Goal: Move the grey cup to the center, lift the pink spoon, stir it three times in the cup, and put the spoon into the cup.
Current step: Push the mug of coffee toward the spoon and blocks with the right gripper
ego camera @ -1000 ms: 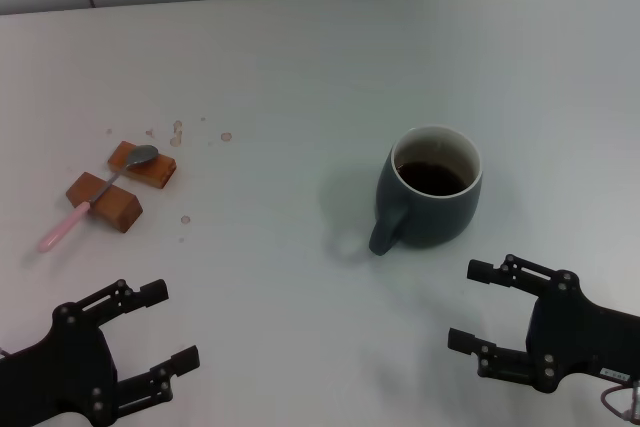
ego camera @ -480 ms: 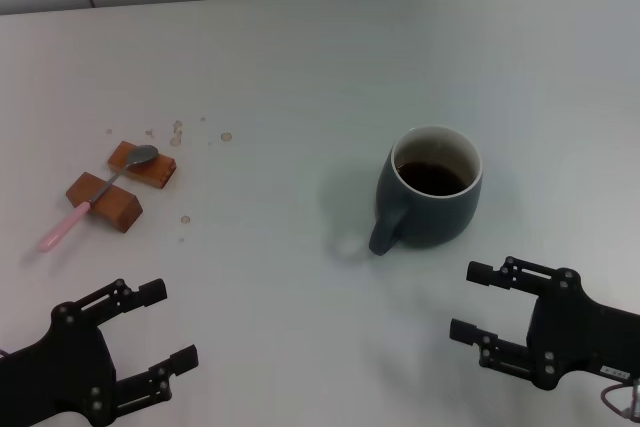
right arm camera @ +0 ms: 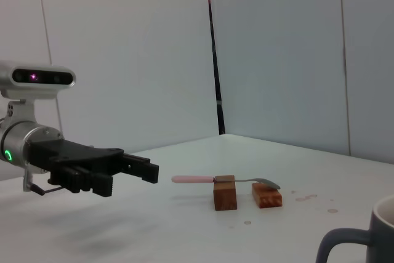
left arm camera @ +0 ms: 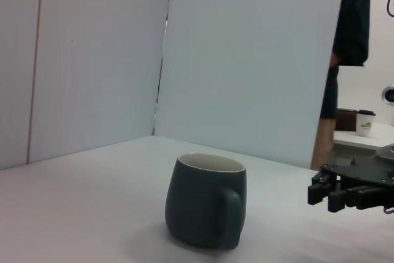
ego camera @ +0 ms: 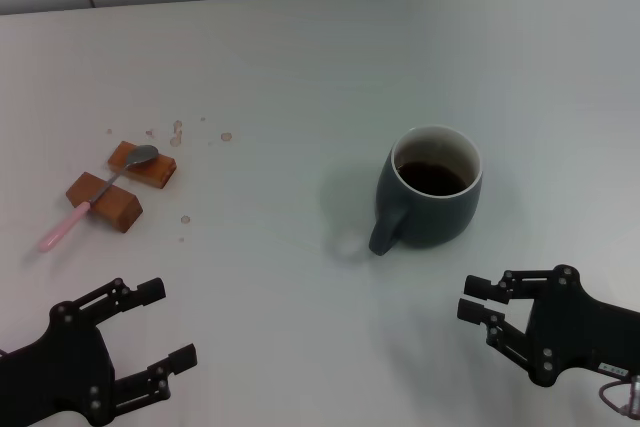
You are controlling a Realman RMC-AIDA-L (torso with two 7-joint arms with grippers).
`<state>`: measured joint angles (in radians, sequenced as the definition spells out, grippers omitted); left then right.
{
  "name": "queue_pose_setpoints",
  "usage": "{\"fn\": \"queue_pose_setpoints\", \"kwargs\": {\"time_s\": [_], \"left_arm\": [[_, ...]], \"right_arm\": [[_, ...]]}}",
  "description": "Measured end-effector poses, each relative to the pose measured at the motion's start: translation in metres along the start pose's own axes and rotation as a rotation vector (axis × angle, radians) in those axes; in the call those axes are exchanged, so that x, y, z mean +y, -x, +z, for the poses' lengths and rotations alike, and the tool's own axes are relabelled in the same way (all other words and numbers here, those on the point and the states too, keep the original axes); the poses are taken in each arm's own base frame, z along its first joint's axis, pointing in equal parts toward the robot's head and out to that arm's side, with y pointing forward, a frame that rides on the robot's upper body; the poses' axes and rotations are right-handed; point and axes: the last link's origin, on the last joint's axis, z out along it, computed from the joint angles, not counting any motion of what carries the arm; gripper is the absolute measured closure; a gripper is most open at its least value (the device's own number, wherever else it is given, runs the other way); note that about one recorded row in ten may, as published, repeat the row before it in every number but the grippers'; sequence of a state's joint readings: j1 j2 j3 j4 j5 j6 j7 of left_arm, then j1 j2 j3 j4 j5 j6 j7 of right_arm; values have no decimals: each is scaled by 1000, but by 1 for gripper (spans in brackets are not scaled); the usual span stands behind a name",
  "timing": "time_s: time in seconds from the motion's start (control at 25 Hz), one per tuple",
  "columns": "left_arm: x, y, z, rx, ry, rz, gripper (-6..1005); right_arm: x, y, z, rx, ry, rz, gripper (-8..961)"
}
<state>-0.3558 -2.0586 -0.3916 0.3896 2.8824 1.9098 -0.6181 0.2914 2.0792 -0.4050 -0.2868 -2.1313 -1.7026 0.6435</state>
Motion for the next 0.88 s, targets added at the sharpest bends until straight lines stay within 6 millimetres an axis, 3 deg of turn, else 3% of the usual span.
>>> {"fn": "queue_pose_setpoints", "kwargs": {"time_s": [0.28,0.4,0.64,0.88], "left_arm": [[0,0,0,0,0,0,215],[0,0,0,0,0,0,215],[1,-1,0,6,4,1,214],[0,-2,-1,11,5,1,214]], "right_arm": [[-1,1,0,-5,-7,-1,803],[-6,4,-2,-66,-108,-22,936],[-27,5,-9,-193,-506,-123,954],[-58,-2,6,-106,-630,-71,953]]}}
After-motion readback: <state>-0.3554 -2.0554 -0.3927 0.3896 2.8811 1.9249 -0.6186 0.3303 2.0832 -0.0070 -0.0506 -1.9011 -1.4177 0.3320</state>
